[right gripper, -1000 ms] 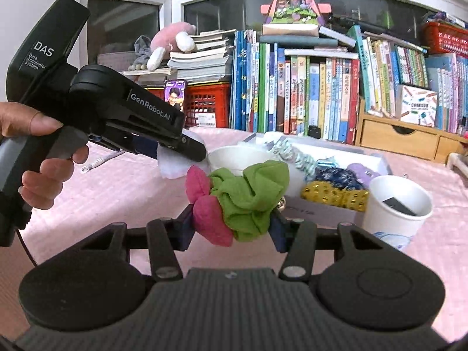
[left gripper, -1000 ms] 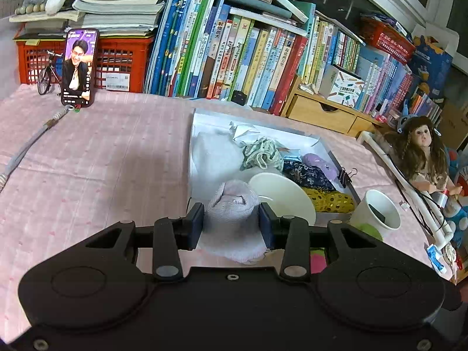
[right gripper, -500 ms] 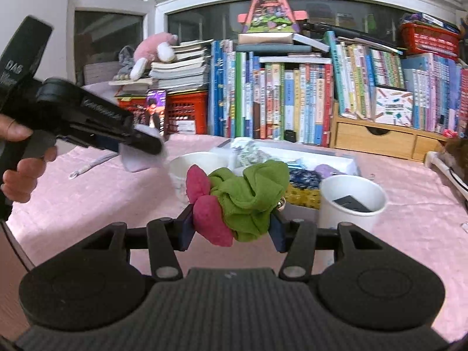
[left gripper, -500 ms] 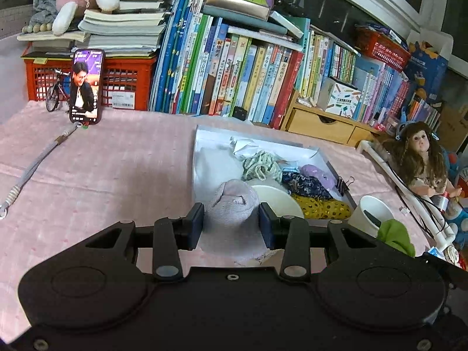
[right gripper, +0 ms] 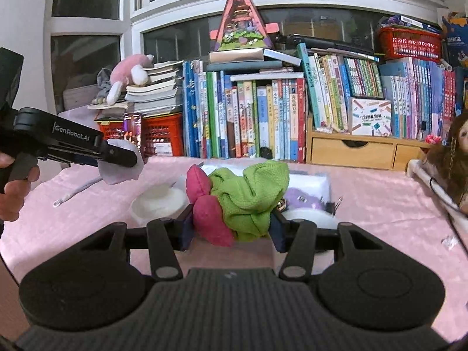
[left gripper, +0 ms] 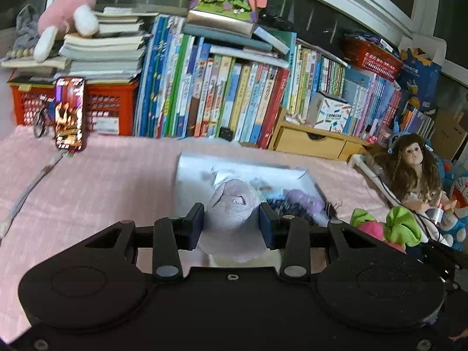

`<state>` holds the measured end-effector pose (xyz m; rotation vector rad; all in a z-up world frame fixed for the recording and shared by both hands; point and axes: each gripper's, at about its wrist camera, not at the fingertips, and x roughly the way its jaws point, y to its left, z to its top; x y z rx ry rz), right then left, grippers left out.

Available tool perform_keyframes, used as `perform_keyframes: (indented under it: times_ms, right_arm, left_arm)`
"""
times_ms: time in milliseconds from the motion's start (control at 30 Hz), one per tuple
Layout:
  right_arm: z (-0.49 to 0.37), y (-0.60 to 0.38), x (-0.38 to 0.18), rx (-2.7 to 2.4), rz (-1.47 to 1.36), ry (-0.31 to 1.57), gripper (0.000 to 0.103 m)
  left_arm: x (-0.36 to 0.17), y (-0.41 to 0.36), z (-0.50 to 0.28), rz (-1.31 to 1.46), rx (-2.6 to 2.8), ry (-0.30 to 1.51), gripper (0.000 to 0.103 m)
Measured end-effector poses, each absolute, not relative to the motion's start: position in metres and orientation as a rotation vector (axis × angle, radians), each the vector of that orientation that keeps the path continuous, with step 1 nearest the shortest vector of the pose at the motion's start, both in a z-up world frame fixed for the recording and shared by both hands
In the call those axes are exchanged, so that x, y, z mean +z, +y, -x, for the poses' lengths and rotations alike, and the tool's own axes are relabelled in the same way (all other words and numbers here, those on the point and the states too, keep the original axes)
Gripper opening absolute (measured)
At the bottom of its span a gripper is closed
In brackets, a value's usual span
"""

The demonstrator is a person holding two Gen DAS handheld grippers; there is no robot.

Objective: Organize books
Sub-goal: 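Carry the white ball with the left tool over the tray while the right tool carries the scrunchies there, then open the left tool to drop the ball while the right tool releases the scrunchies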

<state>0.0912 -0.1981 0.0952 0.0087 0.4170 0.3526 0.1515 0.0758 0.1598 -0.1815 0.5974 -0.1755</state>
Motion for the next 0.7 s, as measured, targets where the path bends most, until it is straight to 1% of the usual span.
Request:
perform_keyframes:
  times_ms: [100,233,433,700]
  right_arm:
    - [-0.108,-0.205,0.103,0.341,-0.01,0.43,0.055]
    - [-0.137,-0.217,0.109,0.324,-0.039,0.467,0.055]
    - [-0.18,-0.23,0.111,0.299,-0.072,0.525,0.055]
    - [-0.241,-0.244,0.108,0.274,-0.124,0.6,0.055]
  left_arm:
    - [0.17,0.064,-0.163,0.153,-0.183,0.57,0.038]
    - [0.178,0.047,-0.185,0.147,-0.195,0.583,0.038]
    - [0.178,0.013,-0.224,0.082,-0.181,0.606,0.038]
    - [0.171,-0.017,-0.286,0.073,-0.171,0.681,0.038]
